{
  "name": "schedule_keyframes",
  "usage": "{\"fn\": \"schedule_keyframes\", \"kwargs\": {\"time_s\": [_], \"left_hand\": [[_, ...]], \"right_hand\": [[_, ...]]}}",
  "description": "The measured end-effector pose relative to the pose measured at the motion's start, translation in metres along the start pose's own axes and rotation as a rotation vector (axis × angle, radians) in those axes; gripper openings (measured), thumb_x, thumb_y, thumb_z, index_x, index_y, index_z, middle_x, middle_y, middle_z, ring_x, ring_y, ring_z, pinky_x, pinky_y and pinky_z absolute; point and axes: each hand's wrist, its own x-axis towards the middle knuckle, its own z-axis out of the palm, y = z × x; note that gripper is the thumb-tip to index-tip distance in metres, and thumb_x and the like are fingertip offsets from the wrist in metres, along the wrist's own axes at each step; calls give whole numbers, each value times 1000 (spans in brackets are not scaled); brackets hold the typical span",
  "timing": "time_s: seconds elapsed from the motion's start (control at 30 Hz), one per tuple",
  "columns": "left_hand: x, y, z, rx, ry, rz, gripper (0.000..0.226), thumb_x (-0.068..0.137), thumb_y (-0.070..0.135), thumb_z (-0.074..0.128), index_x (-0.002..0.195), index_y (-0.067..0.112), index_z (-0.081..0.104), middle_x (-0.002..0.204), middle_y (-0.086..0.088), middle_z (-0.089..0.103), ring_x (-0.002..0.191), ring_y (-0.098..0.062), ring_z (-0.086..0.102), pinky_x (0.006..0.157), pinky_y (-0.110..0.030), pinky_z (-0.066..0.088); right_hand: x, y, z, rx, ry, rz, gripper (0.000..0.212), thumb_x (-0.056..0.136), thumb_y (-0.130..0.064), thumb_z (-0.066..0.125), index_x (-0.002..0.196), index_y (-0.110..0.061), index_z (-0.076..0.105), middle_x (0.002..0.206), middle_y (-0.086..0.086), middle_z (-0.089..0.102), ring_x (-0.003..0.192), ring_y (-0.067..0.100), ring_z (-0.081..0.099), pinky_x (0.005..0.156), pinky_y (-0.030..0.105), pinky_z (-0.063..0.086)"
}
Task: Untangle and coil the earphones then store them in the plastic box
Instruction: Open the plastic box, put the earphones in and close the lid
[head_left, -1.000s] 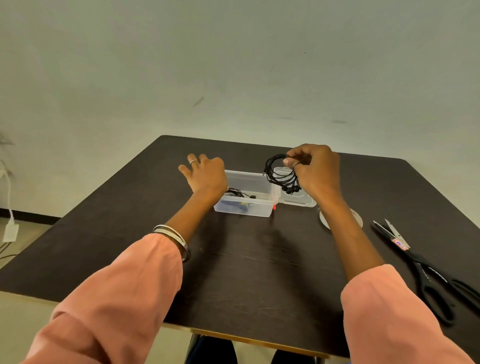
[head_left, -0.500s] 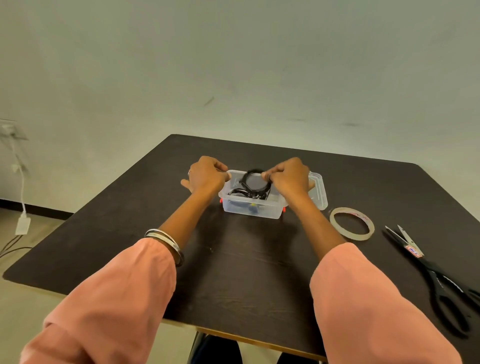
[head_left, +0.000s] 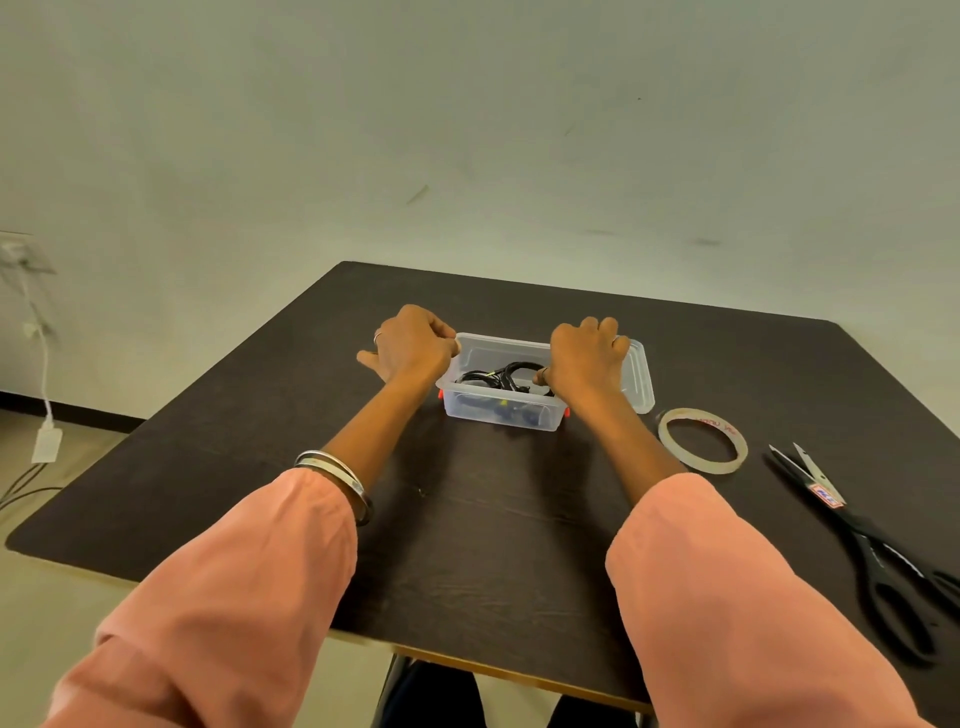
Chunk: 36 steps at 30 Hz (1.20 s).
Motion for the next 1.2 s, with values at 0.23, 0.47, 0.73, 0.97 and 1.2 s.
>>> {"fn": "schedule_keyframes", "kwargs": {"time_s": [0.23, 0.47, 0.73, 0.97, 1.2], "left_hand": [[-3, 13, -3, -21, 10, 77, 10, 88, 17, 65, 90, 21, 73, 98, -1, 71, 101, -20, 60, 106, -51, 28], [-4, 66, 26, -152, -299, 391, 20, 96, 14, 52, 101, 7, 70, 109, -6, 70, 97, -19, 65, 86, -26, 48], [6, 106, 85, 350, -609, 399, 20, 99, 20, 40, 96, 7, 55, 115, -15, 60, 128, -36, 43, 110, -68, -3], [0, 114, 83, -22, -707, 142, 36, 104, 22, 32, 131, 0, 43, 116, -20, 62, 100, -22, 59, 93, -35, 33], [6, 115, 52, -391, -770, 41, 63, 98, 55, 36, 138, 7, 42, 151, -9, 38, 99, -23, 68, 113, -47, 22]], "right_hand": [[17, 24, -18, 509, -44, 155, 32, 84, -39, 71, 88, -7, 73, 97, 9, 70, 102, 31, 59, 90, 46, 50], [30, 93, -15, 653, 11, 402, 15, 85, -14, 65, 87, 1, 65, 86, 14, 68, 82, 29, 67, 74, 40, 58], [16, 116, 6, 529, -246, 334, 5, 88, -8, 57, 87, -4, 55, 77, 9, 52, 74, 24, 53, 66, 34, 45], [16, 120, -1, 731, -219, 379, 36, 84, 0, 68, 118, 1, 58, 114, 15, 61, 98, 27, 59, 82, 34, 50], [15, 106, -32, 1130, 185, 363, 59, 74, 17, 68, 127, -8, 58, 118, 4, 66, 97, 16, 64, 78, 27, 56]]}}
